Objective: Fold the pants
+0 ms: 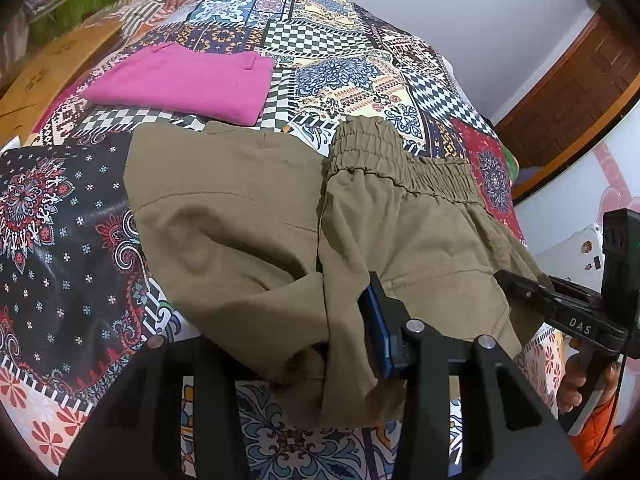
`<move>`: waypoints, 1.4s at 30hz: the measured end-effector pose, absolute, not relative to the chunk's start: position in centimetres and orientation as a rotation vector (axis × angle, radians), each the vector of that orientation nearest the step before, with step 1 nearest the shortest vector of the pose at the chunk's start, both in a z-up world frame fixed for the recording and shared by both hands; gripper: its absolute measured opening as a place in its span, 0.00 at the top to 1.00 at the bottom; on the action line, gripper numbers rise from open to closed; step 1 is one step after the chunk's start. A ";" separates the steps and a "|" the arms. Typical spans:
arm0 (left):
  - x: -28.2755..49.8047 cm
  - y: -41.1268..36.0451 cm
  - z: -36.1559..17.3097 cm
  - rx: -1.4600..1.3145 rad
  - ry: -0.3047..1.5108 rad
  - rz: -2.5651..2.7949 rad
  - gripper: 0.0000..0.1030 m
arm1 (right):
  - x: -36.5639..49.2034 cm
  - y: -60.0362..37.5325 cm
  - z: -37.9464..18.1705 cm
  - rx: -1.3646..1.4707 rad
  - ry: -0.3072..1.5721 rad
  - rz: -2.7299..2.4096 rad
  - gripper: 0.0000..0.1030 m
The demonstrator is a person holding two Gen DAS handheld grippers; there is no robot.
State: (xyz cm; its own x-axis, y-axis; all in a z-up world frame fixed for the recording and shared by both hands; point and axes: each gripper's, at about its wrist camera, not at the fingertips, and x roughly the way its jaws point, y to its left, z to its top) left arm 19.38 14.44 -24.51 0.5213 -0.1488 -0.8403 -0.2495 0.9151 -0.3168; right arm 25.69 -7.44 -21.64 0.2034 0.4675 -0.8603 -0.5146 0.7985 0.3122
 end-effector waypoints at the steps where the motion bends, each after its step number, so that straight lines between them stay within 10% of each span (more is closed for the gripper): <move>1: 19.3 14.6 -24.5 -0.438 1.031 0.060 0.60 | 25.6 -7.5 -21.6 -0.048 1.179 0.685 0.79; 22: 15.1 13.9 -18.3 -0.331 0.914 0.003 0.84 | 21.2 -7.3 -16.6 -0.091 1.022 0.719 0.90; 42: 13.8 18.3 -12.7 -0.331 0.745 0.032 0.87 | 20.4 -3.1 -10.7 -0.126 0.850 0.743 0.91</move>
